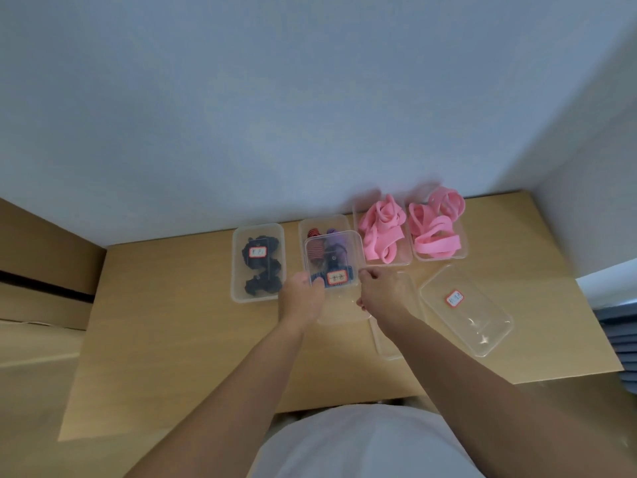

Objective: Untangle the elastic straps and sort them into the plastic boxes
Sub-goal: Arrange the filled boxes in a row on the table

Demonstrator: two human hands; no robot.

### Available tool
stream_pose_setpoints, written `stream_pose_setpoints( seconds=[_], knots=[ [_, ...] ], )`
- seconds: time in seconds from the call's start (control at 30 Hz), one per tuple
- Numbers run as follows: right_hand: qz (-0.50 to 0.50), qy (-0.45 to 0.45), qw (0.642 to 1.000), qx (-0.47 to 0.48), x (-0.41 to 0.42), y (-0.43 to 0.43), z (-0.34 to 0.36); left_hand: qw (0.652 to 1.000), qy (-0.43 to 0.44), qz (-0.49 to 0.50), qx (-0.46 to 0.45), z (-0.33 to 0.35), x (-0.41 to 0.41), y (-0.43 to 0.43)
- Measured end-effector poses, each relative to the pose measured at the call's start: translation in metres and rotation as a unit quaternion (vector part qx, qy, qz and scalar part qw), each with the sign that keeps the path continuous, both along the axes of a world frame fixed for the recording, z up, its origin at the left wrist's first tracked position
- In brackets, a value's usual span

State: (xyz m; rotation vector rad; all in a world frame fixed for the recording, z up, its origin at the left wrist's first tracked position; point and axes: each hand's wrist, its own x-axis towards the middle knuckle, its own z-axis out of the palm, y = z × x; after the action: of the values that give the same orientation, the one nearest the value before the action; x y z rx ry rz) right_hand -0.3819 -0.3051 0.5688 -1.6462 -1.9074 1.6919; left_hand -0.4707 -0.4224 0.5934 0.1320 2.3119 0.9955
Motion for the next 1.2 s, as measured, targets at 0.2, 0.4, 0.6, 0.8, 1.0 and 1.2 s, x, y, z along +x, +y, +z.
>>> stream_pose_setpoints(
  seconds=[0.2,0.4,0.6,0.8,1.0,1.2],
  knots=[
    [0.094,-0.051,0.993,0.053,0.023,-0.006,-0.003,1.0,-0.013,0.023,-0.012,0.0,0.024,-0.021],
    [0.205,-0.124,0.962,0.129,0.027,-0.006,0.004,0.998,-0.058,0.025,-0.023,0.004,0.022,-0.035],
    [0.227,-0.156,0.942,0.194,0.024,-0.012,-0.003,0.996,-0.001,-0.052,-0.075,0.006,0.023,-0.037],
    [0.189,-0.111,0.955,0.2,0.003,-0.011,-0.005,0.989,0.056,-0.111,-0.075,0.016,0.024,-0.035],
    [0.224,-0.081,0.934,0.267,-0.005,-0.012,0.001,0.964,0.097,-0.23,-0.088,0.015,0.012,-0.038],
    [0.308,-0.149,0.898,0.276,-0.002,-0.011,-0.006,0.937,0.117,-0.296,-0.145,0.002,0.018,-0.045]
  ],
)
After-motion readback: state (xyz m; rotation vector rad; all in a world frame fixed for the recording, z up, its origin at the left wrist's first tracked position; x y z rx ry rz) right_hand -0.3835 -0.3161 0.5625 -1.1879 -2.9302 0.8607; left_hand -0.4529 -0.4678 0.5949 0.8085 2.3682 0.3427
